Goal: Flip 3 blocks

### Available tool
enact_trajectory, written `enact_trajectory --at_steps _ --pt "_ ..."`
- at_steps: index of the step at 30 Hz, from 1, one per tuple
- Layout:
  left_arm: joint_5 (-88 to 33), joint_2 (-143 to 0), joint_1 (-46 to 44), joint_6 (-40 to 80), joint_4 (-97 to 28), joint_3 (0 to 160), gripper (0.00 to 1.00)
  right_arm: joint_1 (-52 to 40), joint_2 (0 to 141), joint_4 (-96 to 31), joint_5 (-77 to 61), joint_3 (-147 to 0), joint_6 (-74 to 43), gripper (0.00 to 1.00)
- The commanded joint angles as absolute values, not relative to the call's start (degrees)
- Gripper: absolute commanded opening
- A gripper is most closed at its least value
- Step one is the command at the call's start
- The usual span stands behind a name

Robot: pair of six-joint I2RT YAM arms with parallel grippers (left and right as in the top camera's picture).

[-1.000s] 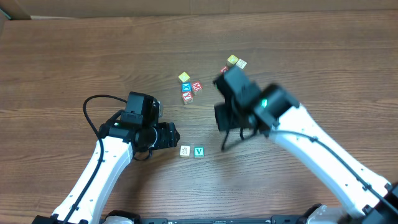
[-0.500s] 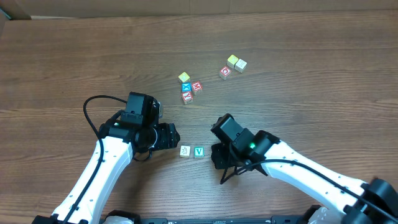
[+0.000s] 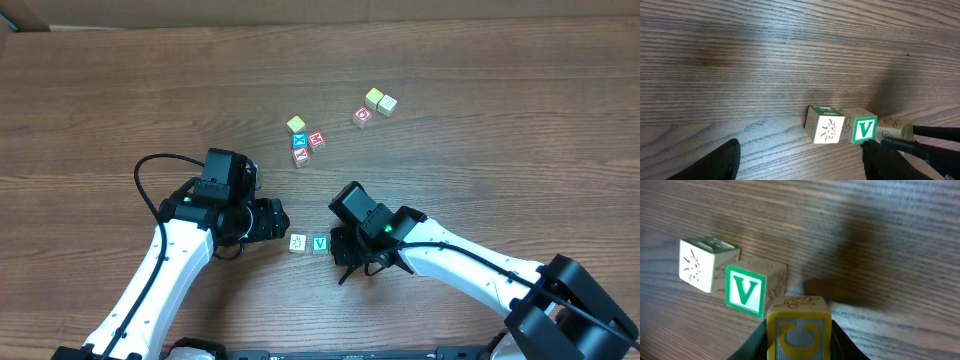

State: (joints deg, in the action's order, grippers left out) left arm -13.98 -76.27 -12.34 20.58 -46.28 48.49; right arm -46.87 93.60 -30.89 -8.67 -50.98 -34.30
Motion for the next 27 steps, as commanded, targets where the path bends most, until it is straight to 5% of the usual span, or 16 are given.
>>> enact_trajectory --at_steps 1,27 --pt "-14.7 -75.6 -12.1 19.3 -46.3 49.7 0.72 -46.8 93.6 -30.2 -7.6 -50.9 -34.8 0.10" --pt "-14.9 -75.6 -12.1 19.3 -46.5 49.7 0.72 -46.8 95.8 -25.7 -4.7 -50.8 -35.8 0.15"
